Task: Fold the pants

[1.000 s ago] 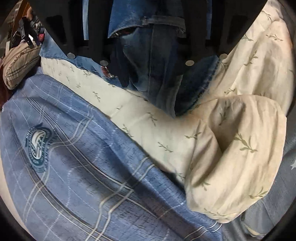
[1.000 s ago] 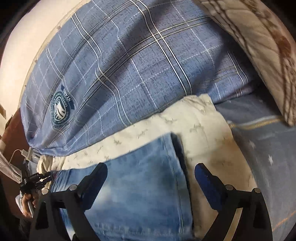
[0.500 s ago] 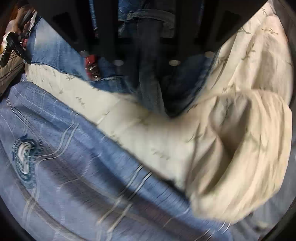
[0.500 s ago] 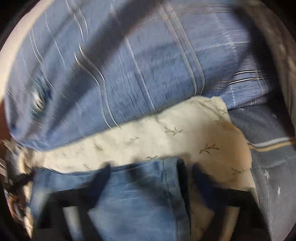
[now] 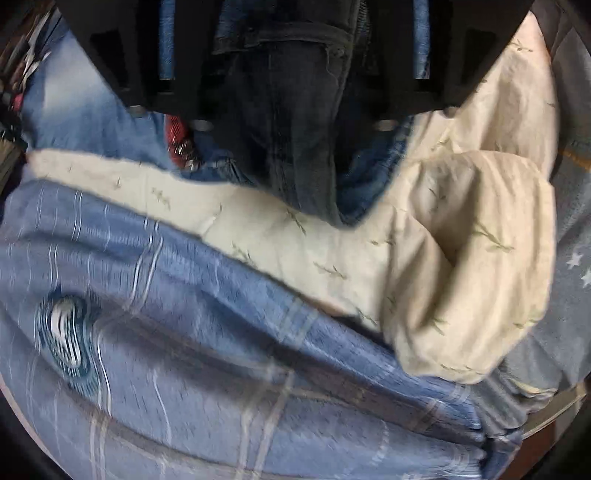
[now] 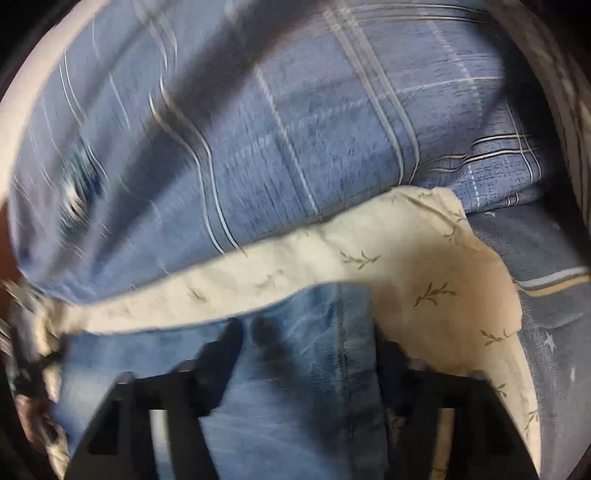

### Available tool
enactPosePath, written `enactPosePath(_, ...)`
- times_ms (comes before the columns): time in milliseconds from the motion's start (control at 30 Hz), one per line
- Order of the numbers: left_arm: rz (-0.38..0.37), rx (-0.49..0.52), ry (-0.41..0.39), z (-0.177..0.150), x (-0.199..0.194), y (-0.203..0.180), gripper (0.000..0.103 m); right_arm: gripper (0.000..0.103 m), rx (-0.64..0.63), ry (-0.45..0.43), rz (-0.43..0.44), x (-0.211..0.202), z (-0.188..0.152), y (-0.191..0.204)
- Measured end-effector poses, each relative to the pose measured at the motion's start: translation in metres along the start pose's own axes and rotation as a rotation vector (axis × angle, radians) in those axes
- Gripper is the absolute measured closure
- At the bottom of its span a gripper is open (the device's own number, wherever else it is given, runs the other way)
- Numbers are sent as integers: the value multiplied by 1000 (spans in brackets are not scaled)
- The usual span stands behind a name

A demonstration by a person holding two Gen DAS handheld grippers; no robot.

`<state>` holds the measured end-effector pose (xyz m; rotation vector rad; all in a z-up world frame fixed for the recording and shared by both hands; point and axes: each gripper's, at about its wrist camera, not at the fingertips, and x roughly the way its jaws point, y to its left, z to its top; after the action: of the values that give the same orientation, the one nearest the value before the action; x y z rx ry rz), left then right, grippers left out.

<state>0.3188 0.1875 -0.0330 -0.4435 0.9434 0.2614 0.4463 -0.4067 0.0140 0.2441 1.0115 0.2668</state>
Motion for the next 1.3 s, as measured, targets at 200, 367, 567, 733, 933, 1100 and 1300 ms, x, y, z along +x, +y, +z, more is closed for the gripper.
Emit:
enactPosePath(200, 12, -28, 40, -1, 2, 4, 91, 83, -3, 75, -35, 21, 13, -3)
enactPosePath(367, -52, 9, -128, -16, -79, -7, 91, 87, -46, -40, -21, -28, 7, 21)
enactPosePath(567, -178, 5, -248, -57, -178, -13, 92, 87, -5, -211, 136, -132, -29, 29)
enactPosePath(733, -268, -79, -213, -134, -191, 12, 91, 87, 31, -263, 256, -186, -101, 5)
enactPosePath(933, -249, -213, -15, -211, -163, 55, 69, 71, 107, -114, 306, -186, -212, -40)
enactPosePath(1100, -200, -324, 28, -231, -172, 70, 35, 23, 275, -74, 329, -193, -248, -70)
enactPosePath(1300, -55, -370, -18, -251, -197, 63, 34, 21, 672, -32, 489, -205, -272, -99)
